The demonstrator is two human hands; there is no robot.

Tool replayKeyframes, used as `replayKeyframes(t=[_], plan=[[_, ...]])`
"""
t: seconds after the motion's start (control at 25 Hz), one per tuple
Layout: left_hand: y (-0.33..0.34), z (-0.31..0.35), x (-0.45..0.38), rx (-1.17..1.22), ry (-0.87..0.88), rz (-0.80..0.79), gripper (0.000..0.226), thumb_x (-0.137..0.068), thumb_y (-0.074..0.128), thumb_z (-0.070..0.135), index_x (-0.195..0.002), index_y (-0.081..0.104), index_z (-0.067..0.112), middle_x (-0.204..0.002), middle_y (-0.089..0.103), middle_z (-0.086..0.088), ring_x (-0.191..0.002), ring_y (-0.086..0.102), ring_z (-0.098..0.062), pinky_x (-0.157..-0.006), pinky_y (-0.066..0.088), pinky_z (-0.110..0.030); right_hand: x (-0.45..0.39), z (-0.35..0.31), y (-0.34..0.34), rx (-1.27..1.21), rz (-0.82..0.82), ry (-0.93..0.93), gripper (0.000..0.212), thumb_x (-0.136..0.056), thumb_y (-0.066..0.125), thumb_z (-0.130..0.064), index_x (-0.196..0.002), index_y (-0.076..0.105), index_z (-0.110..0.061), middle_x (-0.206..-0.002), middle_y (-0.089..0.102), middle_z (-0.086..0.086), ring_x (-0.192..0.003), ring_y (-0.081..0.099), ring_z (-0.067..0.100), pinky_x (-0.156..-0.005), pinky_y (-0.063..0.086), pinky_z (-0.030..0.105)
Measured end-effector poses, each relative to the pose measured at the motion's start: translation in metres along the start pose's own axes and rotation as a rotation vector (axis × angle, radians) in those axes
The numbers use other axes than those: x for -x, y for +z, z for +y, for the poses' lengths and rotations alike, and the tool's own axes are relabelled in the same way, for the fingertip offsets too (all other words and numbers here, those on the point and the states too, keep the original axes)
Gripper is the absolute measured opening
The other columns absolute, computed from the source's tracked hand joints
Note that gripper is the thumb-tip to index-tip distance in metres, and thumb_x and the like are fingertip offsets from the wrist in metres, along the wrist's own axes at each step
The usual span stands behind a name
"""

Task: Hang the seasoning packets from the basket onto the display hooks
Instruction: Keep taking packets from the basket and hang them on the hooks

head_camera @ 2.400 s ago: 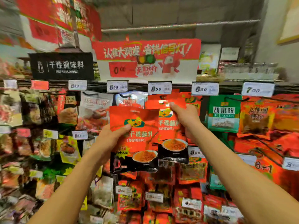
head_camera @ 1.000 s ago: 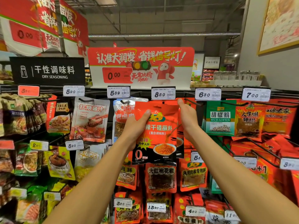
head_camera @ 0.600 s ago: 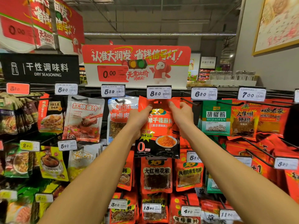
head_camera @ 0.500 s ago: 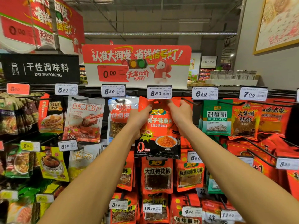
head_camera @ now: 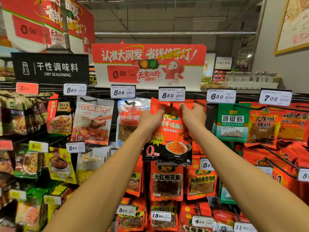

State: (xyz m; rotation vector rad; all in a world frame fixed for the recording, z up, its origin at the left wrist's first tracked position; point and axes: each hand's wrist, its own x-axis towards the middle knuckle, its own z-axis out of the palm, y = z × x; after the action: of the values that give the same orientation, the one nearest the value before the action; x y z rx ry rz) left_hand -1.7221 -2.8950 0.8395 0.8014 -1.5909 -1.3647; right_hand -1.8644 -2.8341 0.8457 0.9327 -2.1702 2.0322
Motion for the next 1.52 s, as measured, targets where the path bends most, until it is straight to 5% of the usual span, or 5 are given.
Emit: replayKeyframes(t=[0.24, 0.44, 0.92, 1.04, 1.52], plan=[[-0.025, -0.058, 0.035, -0.277, 0.253, -0.05, 0.062, -0.084, 0.07, 0.042, -0.14, 0.046, 0.031, -0.126, 0.06, 0.007, -0.11, 0.063, -0.014, -0.096, 0.054, -0.043, 0.058, 0.036, -0.023, -0.061, -0.233, -0.037, 0.058, -0.097, 0.053, -0.052, -0.147, 0.037, -0.025, -0.125, 0.064, -0.005, -0.102, 0.066, 0.01, -0.09, 0.056, 0.042], [-0.006, -0.059, 0.006, -0.268, 0.137, -0.038, 0.039, -0.089, 0.072, 0.027, -0.125, 0.056, 0.025, -0.118, 0.069, 0.003, -0.104, 0.065, -0.018, -0.093, 0.053, -0.04, 0.036, 0.038, 0.002, 0.056, -0.239, 0.01, 0.056, -0.106, 0.039, -0.032, -0.156, 0.023, -0.014, -0.154, 0.045, 0.011, -0.14, 0.045, 0.033, -0.115, 0.038, 0.047], [-0.003, -0.057, 0.01, -0.236, 0.116, 0.033, 0.045, -0.095, 0.066, 0.025, -0.138, 0.055, 0.015, -0.127, 0.061, 0.01, -0.113, 0.059, -0.011, -0.1, 0.047, -0.034, 0.009, 0.067, -0.039, -0.106, -0.244, 0.101, 0.035, -0.104, 0.047, -0.02, -0.136, 0.059, -0.017, -0.137, 0.062, 0.003, -0.123, 0.058, 0.02, -0.102, 0.049, 0.038], [-0.023, -0.058, 0.056, -0.04, 0.128, -0.045, 0.02, -0.099, 0.06, 0.021, -0.117, 0.068, 0.015, -0.115, 0.074, -0.003, -0.098, 0.073, -0.016, -0.086, 0.057, -0.032, 0.058, 0.073, -0.092, -0.31, -0.223, 0.048, 0.02, -0.101, 0.052, -0.014, -0.098, 0.071, -0.02, -0.091, 0.078, 0.002, -0.084, 0.076, 0.019, -0.063, 0.06, 0.027], [0.018, -0.304, 0.247, 0.037, -0.744, -0.082, 0.022, -0.103, 0.045, 0.012, -0.091, 0.064, 0.013, -0.073, 0.063, -0.003, -0.062, 0.057, -0.018, -0.06, 0.047, -0.026, 0.255, 0.351, -0.164, -0.106, -0.535, 0.759, 0.021, -0.099, 0.051, -0.005, -0.082, 0.064, -0.005, -0.056, 0.067, 0.006, -0.042, 0.062, 0.018, -0.044, 0.048, 0.026]])
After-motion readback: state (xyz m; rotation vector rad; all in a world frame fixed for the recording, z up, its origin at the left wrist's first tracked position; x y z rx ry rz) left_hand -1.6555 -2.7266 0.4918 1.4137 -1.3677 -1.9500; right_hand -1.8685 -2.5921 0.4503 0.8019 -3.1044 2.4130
